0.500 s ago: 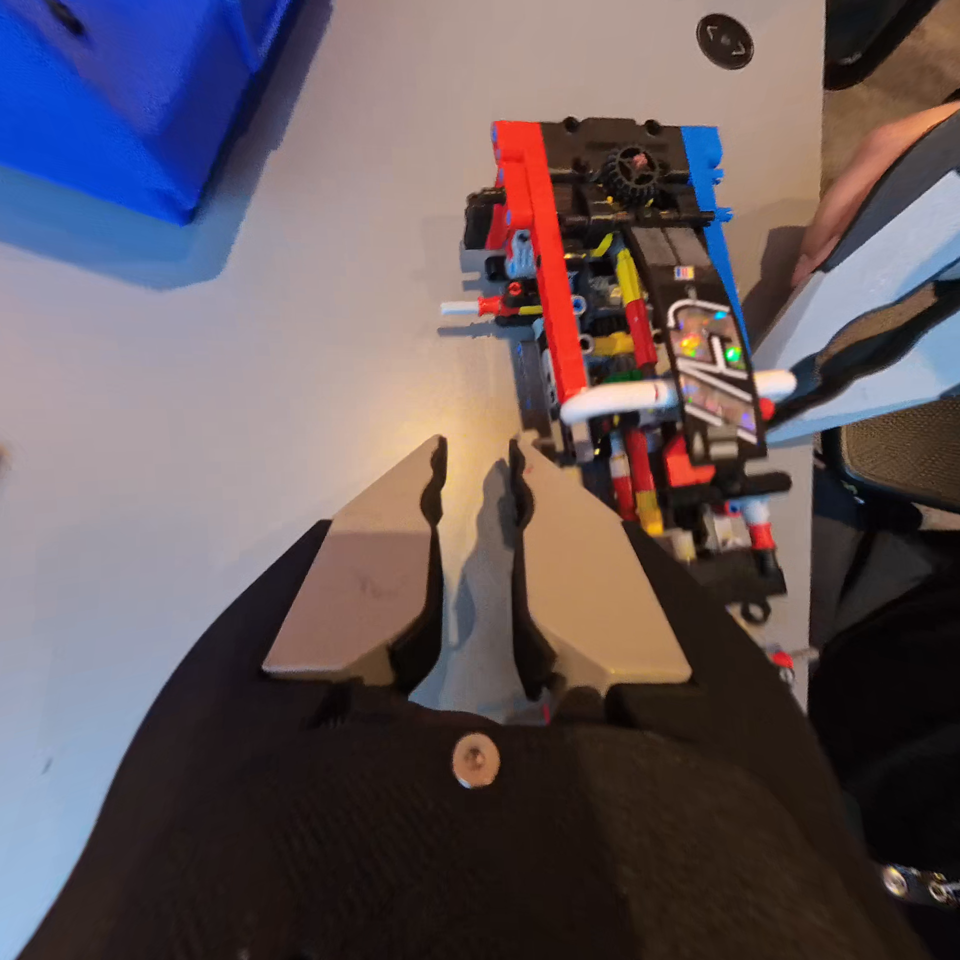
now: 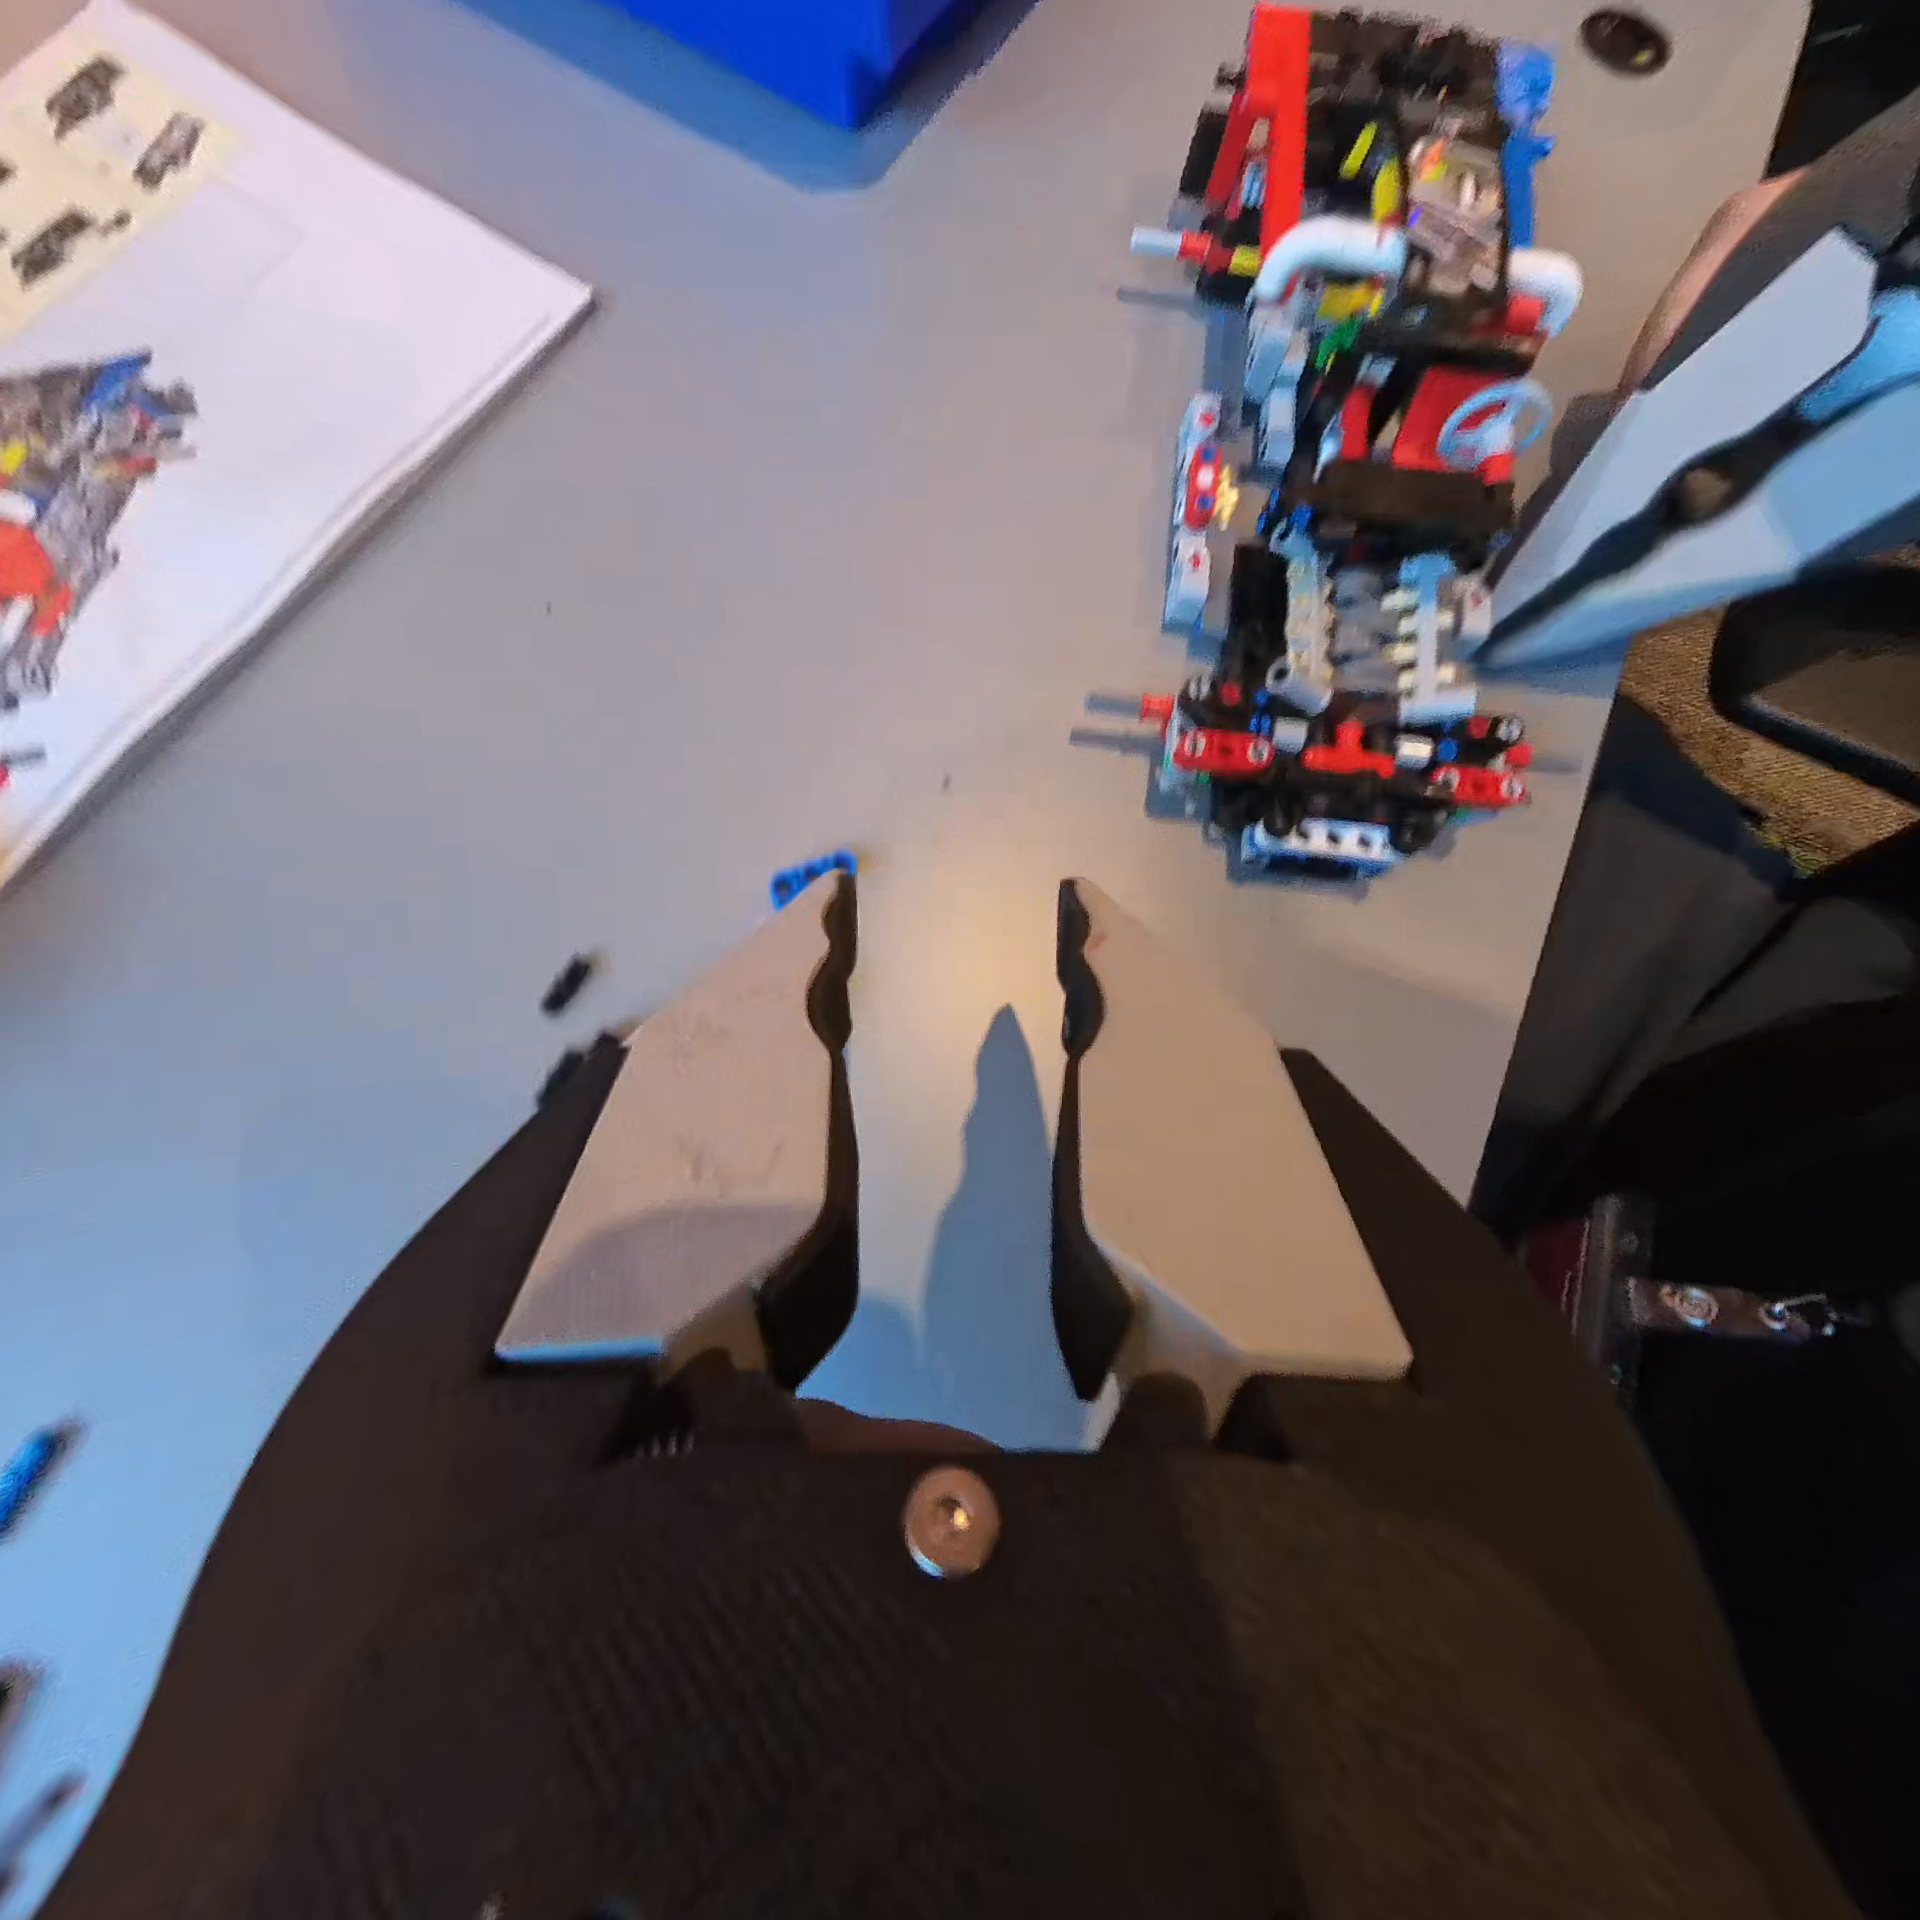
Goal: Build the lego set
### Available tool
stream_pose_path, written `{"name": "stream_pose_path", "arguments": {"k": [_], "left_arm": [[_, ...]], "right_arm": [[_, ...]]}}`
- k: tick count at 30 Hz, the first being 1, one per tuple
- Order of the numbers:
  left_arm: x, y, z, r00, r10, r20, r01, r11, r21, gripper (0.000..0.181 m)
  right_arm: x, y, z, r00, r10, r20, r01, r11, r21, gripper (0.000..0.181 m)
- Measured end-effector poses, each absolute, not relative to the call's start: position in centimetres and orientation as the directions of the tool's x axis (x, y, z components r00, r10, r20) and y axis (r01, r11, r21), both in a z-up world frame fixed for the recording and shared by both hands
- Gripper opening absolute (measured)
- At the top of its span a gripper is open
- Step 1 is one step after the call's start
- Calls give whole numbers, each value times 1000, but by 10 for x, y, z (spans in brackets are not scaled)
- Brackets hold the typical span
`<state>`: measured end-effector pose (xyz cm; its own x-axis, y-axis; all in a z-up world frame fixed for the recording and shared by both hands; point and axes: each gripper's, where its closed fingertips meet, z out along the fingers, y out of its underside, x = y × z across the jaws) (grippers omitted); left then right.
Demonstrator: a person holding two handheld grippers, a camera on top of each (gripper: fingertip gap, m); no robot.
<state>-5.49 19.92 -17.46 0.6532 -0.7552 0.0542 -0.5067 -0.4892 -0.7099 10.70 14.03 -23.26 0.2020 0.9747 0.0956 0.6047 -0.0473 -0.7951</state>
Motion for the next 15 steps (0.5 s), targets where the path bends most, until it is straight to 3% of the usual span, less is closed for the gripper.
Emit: {"name": "stream_pose_path", "arguments": {"k": [6,10,15], "left_arm": [[-75,170,-195,690,-711,136,-437,-560,-704,36],[-79,158,-206,702,-692,166,-412,-586,-697,36],[-96,147,-214,734,-671,107,-432,-582,-689,36]], "right_arm": [[111,187,-236,391,896,210,656,-111,-747,0],[120,204,-237,484,870,93,619,-265,-739,0],[137,190,-226,470,863,188,635,-182,-750,0]]}}
